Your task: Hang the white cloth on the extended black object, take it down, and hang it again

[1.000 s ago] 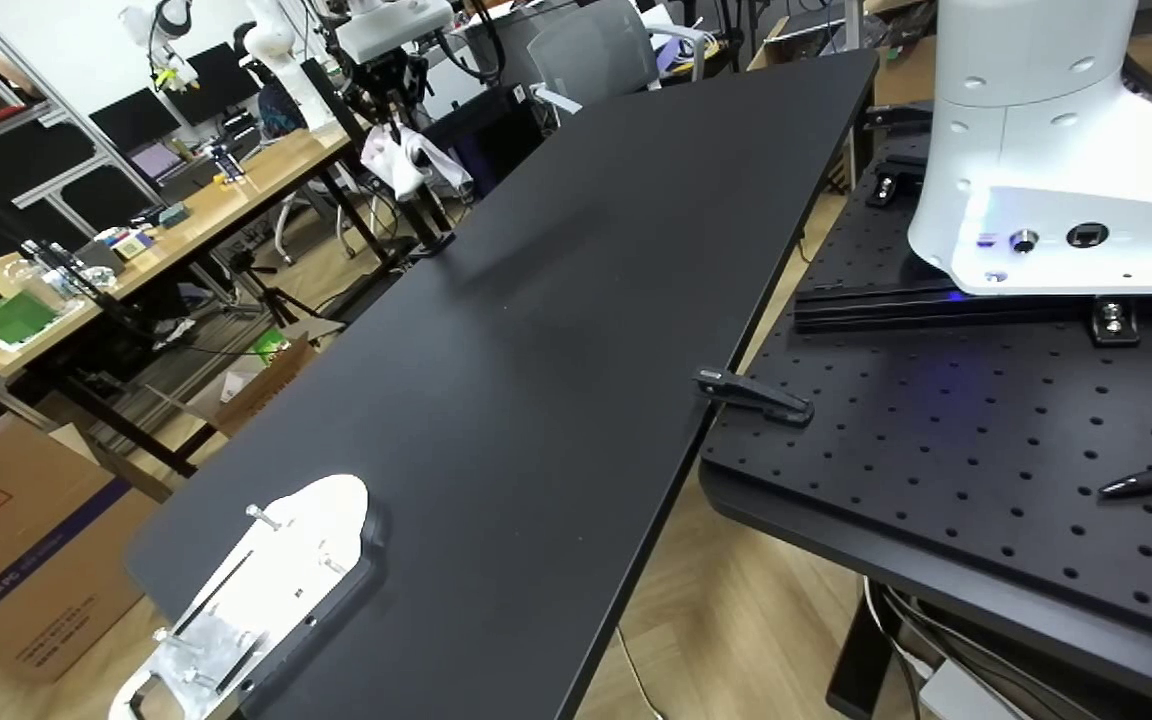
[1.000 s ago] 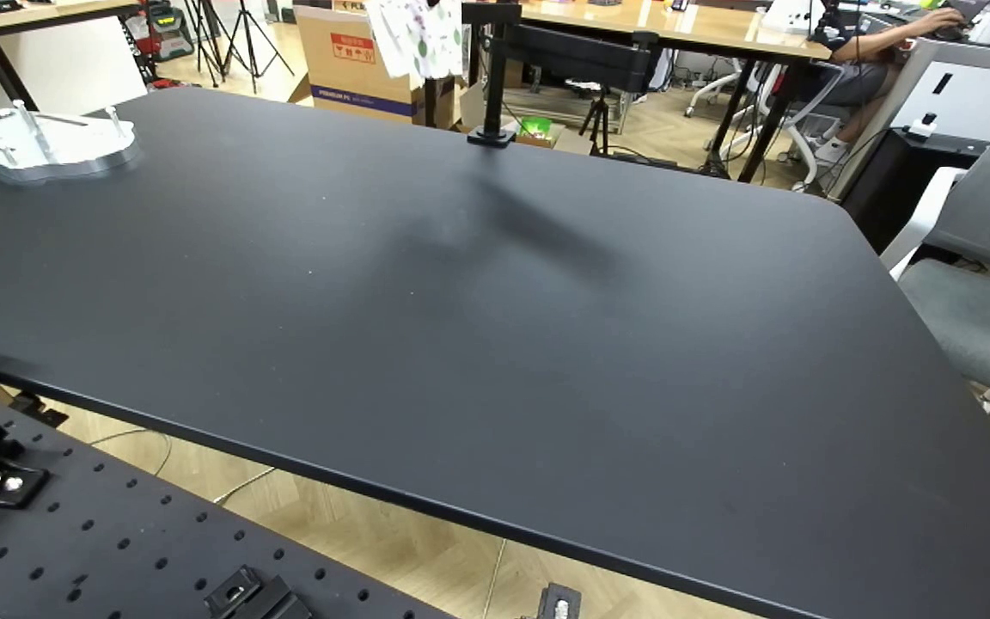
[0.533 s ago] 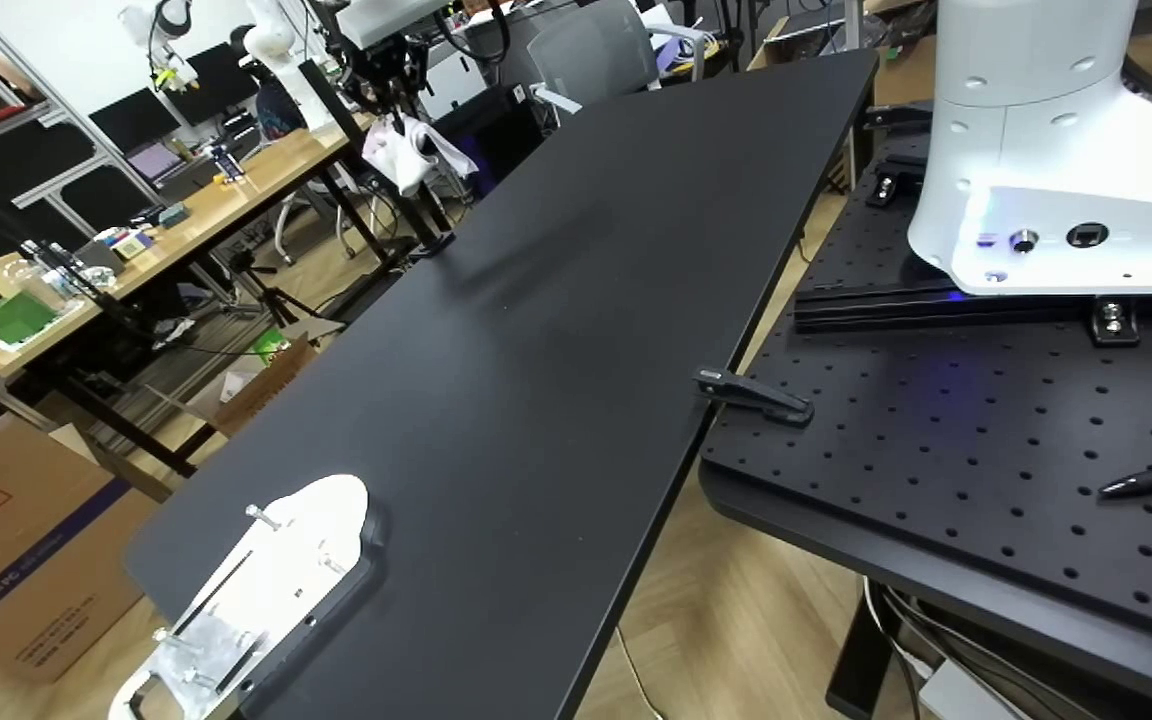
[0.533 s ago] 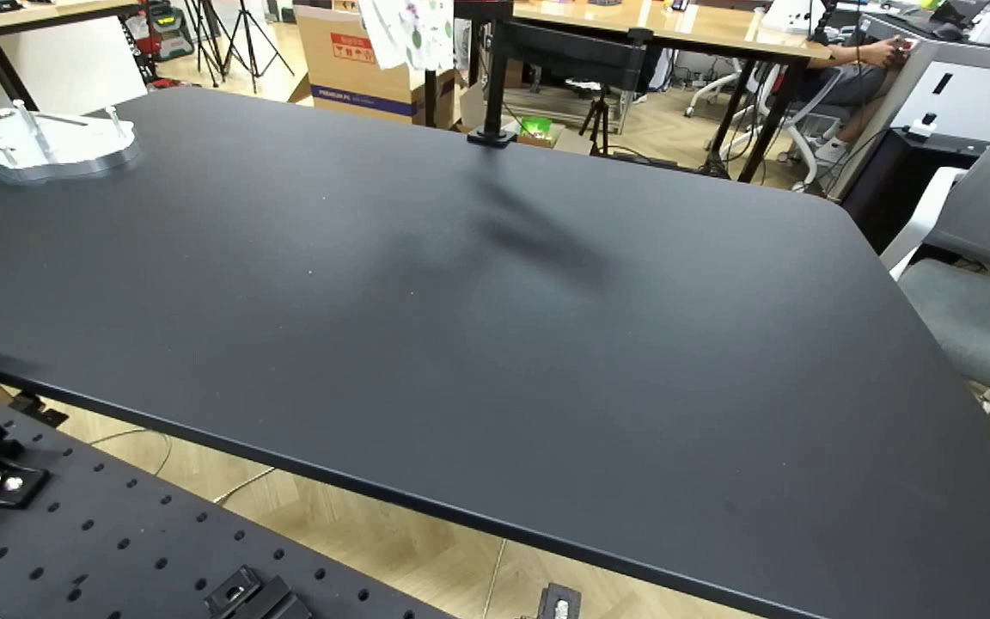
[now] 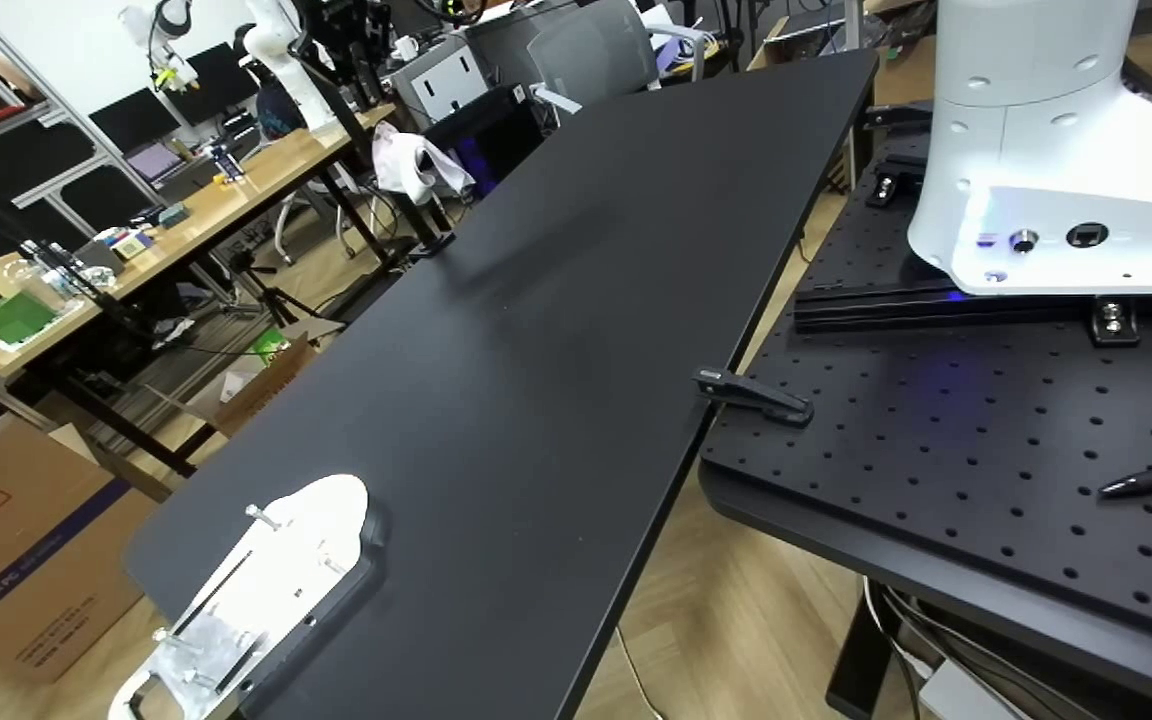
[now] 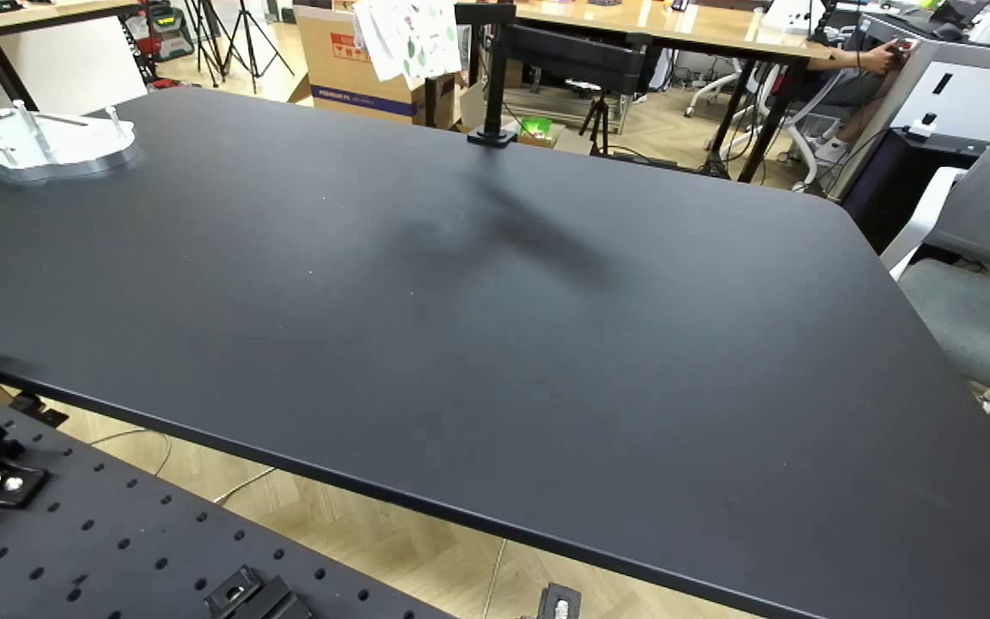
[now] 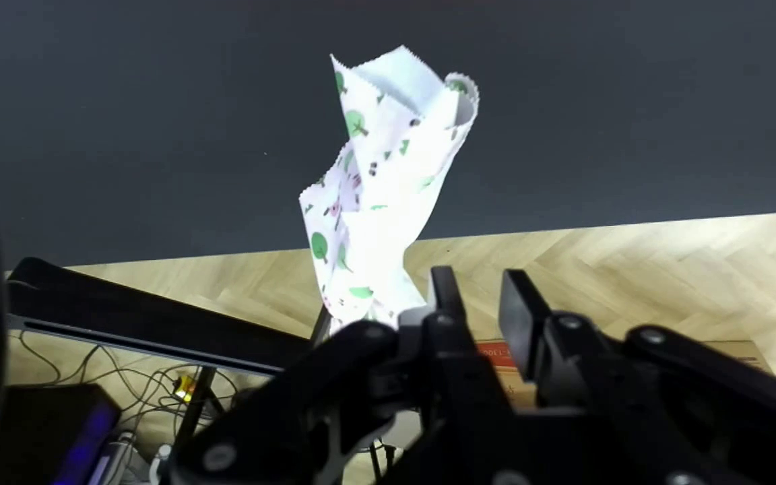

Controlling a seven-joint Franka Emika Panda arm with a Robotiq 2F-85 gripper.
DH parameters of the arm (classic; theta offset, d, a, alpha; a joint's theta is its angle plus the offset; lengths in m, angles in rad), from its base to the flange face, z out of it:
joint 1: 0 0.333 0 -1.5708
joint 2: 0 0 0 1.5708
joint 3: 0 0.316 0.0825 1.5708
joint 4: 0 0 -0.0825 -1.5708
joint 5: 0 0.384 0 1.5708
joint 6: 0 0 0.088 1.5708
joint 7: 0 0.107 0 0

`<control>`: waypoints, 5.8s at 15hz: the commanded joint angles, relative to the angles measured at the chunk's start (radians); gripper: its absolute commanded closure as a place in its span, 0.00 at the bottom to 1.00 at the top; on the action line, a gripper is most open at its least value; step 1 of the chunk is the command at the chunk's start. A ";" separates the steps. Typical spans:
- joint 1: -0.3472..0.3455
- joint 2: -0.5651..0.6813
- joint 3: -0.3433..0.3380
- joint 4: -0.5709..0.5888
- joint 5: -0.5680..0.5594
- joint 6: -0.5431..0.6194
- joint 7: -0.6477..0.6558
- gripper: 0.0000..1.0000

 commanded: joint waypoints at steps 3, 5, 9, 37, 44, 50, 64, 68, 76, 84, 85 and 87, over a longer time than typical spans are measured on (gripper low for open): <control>-0.020 -0.128 0.060 -0.130 0.019 -0.010 -0.010 0.94; -0.030 -0.140 0.067 -0.166 0.028 0.004 -0.014 0.94; -0.058 -0.141 0.060 -0.217 0.020 0.032 0.002 0.52; -0.124 0.177 0.022 0.037 0.143 0.211 -0.208 0.95; -0.122 0.191 0.047 0.086 0.175 0.203 -0.272 0.65; -0.123 0.211 0.044 0.112 0.181 0.198 -0.279 0.25; -0.125 0.247 0.040 0.128 0.203 0.198 -0.276 0.75; -0.126 0.248 0.041 0.129 0.206 0.196 -0.277 0.99; -0.120 0.208 0.057 0.100 0.213 0.191 -0.285 0.99; -0.066 0.025 0.128 -0.068 0.216 0.148 -0.317 0.99; -0.060 -0.006 0.139 -0.098 0.222 0.140 -0.320 0.99; -0.047 -0.062 0.149 -0.149 0.224 0.119 -0.310 0.99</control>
